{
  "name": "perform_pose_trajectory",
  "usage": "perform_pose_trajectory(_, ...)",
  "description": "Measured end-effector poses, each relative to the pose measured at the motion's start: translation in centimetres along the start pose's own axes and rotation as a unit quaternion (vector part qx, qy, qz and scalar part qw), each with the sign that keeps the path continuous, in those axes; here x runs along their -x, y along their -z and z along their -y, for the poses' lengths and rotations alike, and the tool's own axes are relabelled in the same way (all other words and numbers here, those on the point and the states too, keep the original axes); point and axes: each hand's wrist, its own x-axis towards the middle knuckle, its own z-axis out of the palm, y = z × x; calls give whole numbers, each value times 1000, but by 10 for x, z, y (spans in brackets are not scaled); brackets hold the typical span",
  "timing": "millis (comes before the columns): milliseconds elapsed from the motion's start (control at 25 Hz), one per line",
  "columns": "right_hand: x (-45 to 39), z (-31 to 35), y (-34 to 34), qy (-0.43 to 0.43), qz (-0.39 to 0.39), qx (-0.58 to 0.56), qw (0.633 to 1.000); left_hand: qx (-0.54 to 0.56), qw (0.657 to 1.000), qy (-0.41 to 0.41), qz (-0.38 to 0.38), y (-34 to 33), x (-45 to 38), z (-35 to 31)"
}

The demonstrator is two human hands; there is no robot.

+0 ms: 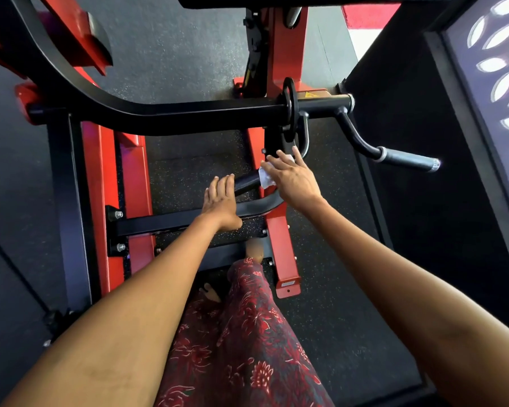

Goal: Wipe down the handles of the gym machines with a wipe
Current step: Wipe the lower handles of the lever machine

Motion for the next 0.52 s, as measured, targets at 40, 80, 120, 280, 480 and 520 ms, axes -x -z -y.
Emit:
perform_pose_trajectory(40, -4, 8, 1, 20, 7, 1, 1000, 2, 1000, 3, 1, 0, 0, -1)
perform_pose_trajectory(80, -7, 21, -1, 46, 15, 6, 999, -2, 1000, 6, 3, 1, 0, -2)
perform_pose_trajectory(120, -8, 37, -6, 68, 23, 10, 997, -8, 1000, 11, 4, 0, 0, -3)
perform_pose_trajectory(280, -6, 52, -8, 103, 17, -8, 995, -9, 1000, 18, 7, 1, 1, -1)
perform_pose_trajectory(480, -2, -23, 2, 7, 7, -22, 1000, -8, 1000, 4, -12, -1, -2, 2)
perform_pose_trajectory(520, -2, -25, 3, -13, 3, -22, 1000, -7, 1000, 3, -16, -2, -2, 2)
